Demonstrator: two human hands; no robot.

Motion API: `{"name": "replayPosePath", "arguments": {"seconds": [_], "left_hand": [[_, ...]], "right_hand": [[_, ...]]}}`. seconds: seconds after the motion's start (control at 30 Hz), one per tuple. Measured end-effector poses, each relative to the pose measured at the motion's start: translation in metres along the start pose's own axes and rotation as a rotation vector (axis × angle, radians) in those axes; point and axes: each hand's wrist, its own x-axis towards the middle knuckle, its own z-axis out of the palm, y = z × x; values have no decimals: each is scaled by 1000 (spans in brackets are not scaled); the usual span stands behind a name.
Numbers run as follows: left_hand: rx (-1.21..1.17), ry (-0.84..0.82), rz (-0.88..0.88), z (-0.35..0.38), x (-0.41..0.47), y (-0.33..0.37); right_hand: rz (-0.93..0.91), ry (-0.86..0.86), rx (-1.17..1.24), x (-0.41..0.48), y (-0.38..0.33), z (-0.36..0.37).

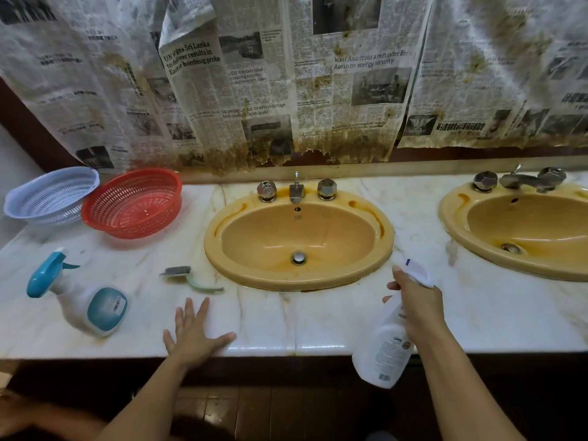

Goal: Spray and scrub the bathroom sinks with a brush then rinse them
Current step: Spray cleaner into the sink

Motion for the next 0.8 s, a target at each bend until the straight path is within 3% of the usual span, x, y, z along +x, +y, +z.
{"name": "replayPosePath", "arguments": {"seconds": [0.2,0.43,0.8], "left_hand": [[-6,-37,-19,-6,-2,7],[24,-54,-48,-9,3,8],[51,-102,-67,-14,6,15]], "right_hand": [[8,58,18,9,-32,4],[-99,-11,-63,23,-61,20],[-78,-13,-58,30,-76,52]]}}
